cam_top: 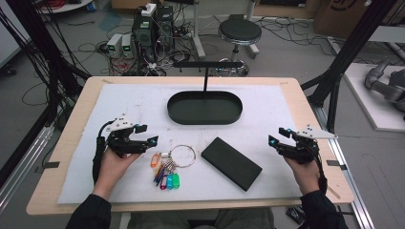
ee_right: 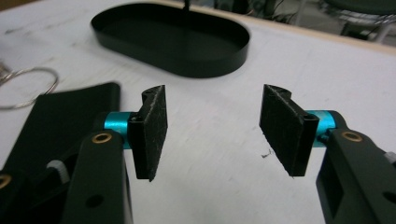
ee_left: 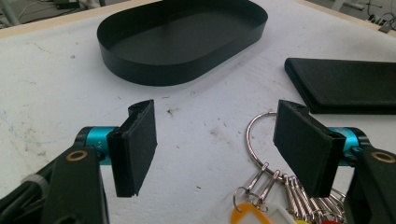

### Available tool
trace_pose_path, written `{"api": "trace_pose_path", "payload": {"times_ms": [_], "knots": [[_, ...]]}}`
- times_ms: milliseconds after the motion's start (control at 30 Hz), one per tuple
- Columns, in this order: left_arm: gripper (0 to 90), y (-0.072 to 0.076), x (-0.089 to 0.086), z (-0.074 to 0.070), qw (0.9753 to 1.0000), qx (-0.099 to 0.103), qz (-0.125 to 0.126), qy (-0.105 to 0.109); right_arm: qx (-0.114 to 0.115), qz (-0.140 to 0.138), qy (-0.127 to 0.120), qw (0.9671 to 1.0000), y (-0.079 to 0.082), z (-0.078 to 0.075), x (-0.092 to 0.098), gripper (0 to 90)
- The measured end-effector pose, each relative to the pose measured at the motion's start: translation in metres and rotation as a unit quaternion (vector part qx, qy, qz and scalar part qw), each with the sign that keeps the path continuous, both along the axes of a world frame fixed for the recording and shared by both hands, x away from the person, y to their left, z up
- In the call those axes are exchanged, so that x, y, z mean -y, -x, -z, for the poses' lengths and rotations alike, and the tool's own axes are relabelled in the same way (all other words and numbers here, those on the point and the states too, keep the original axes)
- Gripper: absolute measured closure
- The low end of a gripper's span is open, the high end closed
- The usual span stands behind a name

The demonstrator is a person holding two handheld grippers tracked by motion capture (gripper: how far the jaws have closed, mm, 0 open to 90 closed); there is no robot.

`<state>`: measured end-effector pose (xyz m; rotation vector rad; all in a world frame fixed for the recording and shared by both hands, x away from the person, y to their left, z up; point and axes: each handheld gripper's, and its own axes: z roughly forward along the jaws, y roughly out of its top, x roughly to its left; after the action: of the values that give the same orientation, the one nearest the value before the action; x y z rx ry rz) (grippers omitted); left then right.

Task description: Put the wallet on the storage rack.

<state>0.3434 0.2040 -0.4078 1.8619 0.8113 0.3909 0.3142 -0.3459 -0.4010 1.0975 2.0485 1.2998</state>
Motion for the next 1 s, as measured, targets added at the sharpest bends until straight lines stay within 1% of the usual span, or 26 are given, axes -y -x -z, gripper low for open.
{"api": "trace_pose_path", "payload": {"times_ms": [67,133,167,200,233,267,300,367,433,467,500,533,567,633,733,767,833,900,933,1000], "knots": [[30.6,0.0,0.001,-0.002,1.0,0.003,-0.002,0.001,-0.008,-0.012,0.008,0.9999,0.004,0.001,-0.004,44.9],[30.6,0.0,0.002,-0.002,1.0,0.003,-0.003,0.003,-0.02,-0.016,0.011,0.9996,0.007,0.002,-0.008,46.3],[30.6,0.0,0.003,-0.003,1.0,0.004,-0.004,-0.001,-0.02,-0.016,0.011,0.9996,0.007,0.002,-0.008,46.3],[30.5,0.001,0.004,-0.004,0.9999,0.004,-0.007,-0.007,-0.044,-0.028,0.026,0.9983,0.011,0.005,-0.013,46.4],[30.5,0.002,0.005,-0.005,0.9999,0.006,-0.007,-0.011,-0.048,-0.025,0.035,0.9979,0.014,0.007,-0.015,46.4],[30.5,0.002,0.005,-0.005,0.9999,0.006,-0.007,-0.011,-0.048,-0.025,0.035,0.9979,0.014,0.007,-0.015,46.4],[30.5,0.003,0.006,-0.007,0.9999,0.007,-0.006,-0.012,-0.063,-0.028,0.043,0.9967,0.019,0.01,-0.017,46.4],[30.5,0.004,0.007,-0.008,0.9999,0.008,-0.004,-0.008,-0.074,-0.023,0.039,0.9962,0.024,0.012,-0.017,45.1],[30.5,0.005,0.009,-0.008,0.9999,0.007,-0.002,-0.01,-0.072,-0.021,0.021,0.9969,0.028,0.015,-0.016,40.6],[30.5,0.005,0.01,-0.008,0.9999,0.009,0.0,-0.012,-0.071,-0.021,0.014,0.9972,0.03,0.018,-0.016,41.0],[30.6,0.006,0.011,-0.009,0.9999,0.009,0.002,-0.014,-0.069,-0.027,0.013,0.9972,0.031,0.021,-0.017,42.6],[30.5,0.006,0.012,-0.009,0.9998,0.009,0.003,-0.017,-0.076,-0.034,0.013,0.9965,0.032,0.023,-0.018,43.5],[30.5,0.007,0.013,-0.009,0.9997,0.009,0.004,-0.02,-0.074,-0.041,0.01,0.9964,0.033,0.025,-0.019,43.9],[30.5,0.008,0.016,-0.009,0.9996,0.009,0.005,-0.025,-0.078,-0.049,0.013,0.9957,0.034,0.029,-0.021,45.3],[30.6,0.011,0.018,-0.009,0.9996,0.012,0.01,-0.026,-0.103,-0.046,0.014,0.9935,0.034,0.033,-0.023,45.5],[30.5,0.012,0.02,-0.009,0.9996,0.013,0.01,-0.024,-0.107,-0.048,0.014,0.993,0.033,0.034,-0.023,47.3],[30.5,0.013,0.02,-0.008,0.9995,0.015,0.012,-0.027,-0.119,-0.05,0.018,0.9915,0.033,0.036,-0.024,50.5],[30.5,0.014,0.02,-0.007,0.9993,0.017,0.008,-0.033,-0.137,-0.058,0.019,0.9887,0.033,0.039,-0.025,53.0],[30.5,0.014,0.02,-0.006,0.9991,0.016,0.007,-0.037,-0.145,-0.061,0.02,0.9873,0.033,0.04,-0.026,53.4],[30.5,0.014,0.018,-0.005,0.9992,0.015,0.005,-0.037,-0.154,-0.061,0.021,0.986,0.032,0.043,-0.027,51.6]]}}
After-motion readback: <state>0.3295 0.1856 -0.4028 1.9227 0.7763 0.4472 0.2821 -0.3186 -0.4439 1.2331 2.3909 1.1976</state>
